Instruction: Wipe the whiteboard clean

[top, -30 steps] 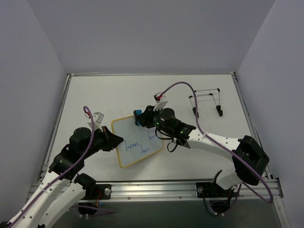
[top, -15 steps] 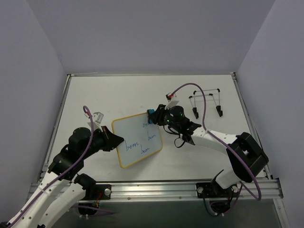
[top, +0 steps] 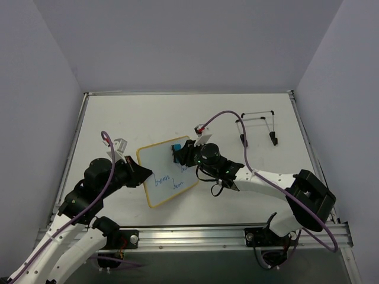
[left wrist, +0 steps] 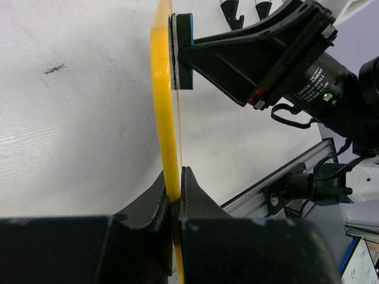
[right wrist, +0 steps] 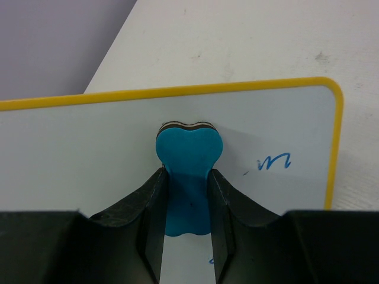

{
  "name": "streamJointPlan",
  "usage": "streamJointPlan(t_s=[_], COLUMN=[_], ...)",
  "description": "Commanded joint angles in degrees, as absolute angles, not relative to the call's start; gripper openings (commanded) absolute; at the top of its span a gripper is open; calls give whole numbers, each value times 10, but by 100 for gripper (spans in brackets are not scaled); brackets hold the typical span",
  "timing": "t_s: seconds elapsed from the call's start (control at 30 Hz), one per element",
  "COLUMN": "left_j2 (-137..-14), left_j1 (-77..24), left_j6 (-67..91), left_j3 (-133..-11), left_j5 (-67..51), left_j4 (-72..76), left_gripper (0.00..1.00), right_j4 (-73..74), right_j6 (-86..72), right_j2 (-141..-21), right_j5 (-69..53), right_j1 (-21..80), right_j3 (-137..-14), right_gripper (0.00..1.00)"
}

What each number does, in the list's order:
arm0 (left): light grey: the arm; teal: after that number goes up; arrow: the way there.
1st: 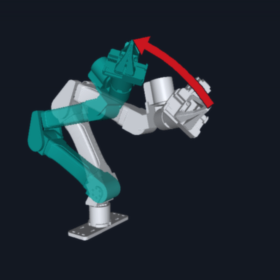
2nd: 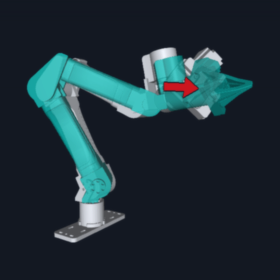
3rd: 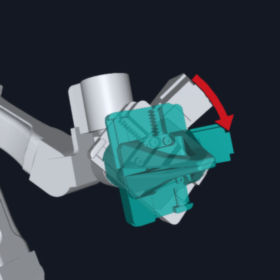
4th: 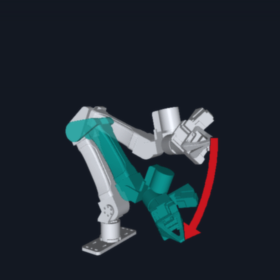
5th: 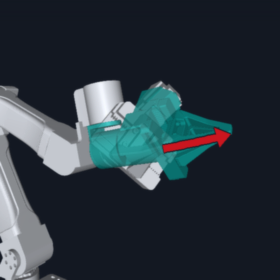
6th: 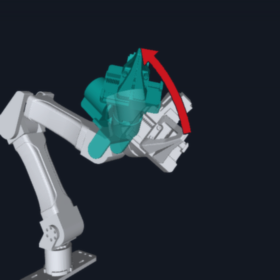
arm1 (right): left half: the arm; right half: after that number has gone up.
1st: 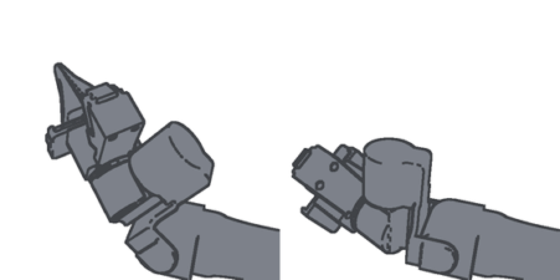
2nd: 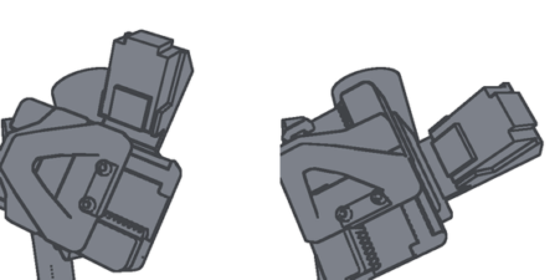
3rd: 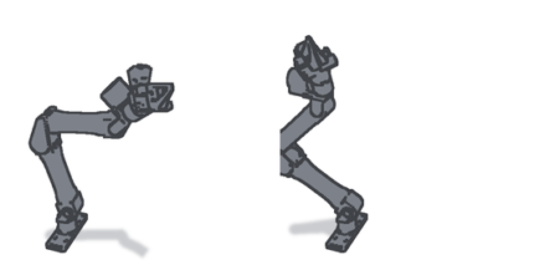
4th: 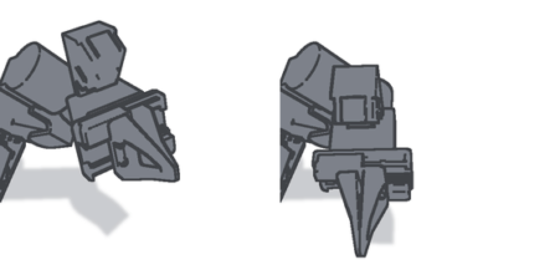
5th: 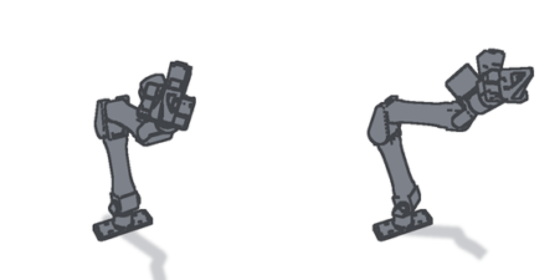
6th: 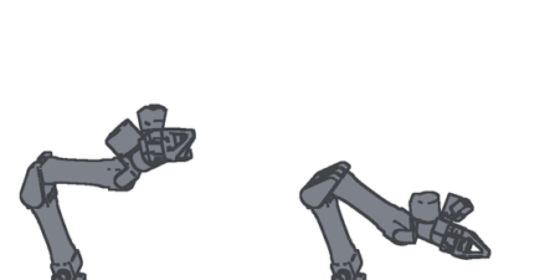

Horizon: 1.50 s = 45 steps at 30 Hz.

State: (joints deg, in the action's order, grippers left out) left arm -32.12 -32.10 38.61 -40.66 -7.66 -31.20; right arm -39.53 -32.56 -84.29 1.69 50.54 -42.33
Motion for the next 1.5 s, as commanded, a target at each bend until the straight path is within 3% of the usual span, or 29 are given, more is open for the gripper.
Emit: streamJointPlan(t_s=[0.0,0.2,0.47,0.87,1.13,1.47], left_j2=[-330,-327,-328,-329,-335,-341], left_j1=[-339,-339,-340,-340,-341,-341], left_j6=[317,318,319,319,317,319], left_j3=[-430,-429,-427,-431,-432,-430], left_j5=[-175,-175,-179,-180,-180,-177], left_j4=[-262,-261,-261,-266,-266,-257], left_gripper=[2,2,2,2,2,2], right_j4=[-390,-356,-394,-425,-402,-402], right_j6=[-353,-342,-332,-318,-308,-339], right_j2=[-849,-850,-884,-955,-912,-840], right_j5=[-35,-17,-106,-154,-129,-4], right_j1=[549,539,428,358,378,536], right_j3=[-433,-436,-395,-395,-411,-432], right_gripper=[0,0,0,0,0,0])
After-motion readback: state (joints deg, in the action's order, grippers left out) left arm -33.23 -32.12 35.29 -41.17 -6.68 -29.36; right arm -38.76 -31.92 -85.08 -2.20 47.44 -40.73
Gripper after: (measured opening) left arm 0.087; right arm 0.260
